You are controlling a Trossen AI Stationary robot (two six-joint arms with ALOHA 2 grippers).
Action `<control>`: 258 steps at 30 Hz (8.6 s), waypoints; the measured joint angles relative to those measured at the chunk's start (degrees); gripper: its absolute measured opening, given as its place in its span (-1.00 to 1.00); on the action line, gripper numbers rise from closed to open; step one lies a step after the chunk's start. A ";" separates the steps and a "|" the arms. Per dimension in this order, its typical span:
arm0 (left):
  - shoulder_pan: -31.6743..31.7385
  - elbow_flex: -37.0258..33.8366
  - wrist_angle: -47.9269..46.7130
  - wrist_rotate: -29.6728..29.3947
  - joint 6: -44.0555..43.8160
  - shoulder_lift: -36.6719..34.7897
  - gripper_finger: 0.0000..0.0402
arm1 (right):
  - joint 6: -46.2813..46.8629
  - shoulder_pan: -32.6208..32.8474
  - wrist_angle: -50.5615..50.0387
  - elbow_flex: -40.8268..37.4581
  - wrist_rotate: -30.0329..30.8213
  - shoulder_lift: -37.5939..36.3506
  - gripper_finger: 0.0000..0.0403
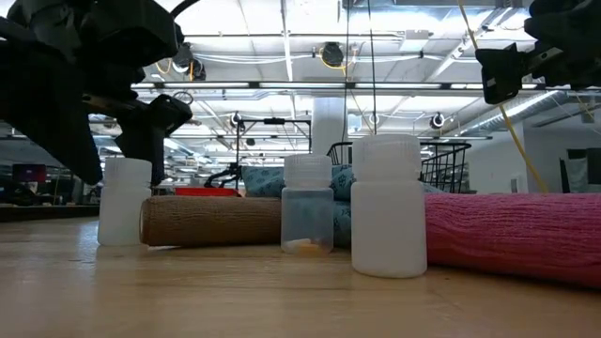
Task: Pick & Place Medicine items
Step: Put the top white pill bottle into the left orange basket, then adjust the blue patient gown on the table, then put the brown bandage into the right orange basket
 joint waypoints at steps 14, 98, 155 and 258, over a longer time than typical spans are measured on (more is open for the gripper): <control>0.00 0.00 0.05 0.13 0.59 0.00 -0.29 | 0.00 0.00 -0.02 0.00 0.02 0.00 0.20; 75.65 17.70 -7.90 -6.39 -3.48 14.43 -0.01 | -0.01 0.00 -0.02 0.00 0.02 0.01 0.20; 25.78 17.68 -4.46 17.97 -12.83 -22.33 0.04 | 0.00 0.00 -0.04 0.00 0.01 0.00 0.20; -1.60 17.77 -7.45 -14.99 -35.84 21.38 0.25 | 0.00 0.00 0.78 0.00 0.00 0.39 0.20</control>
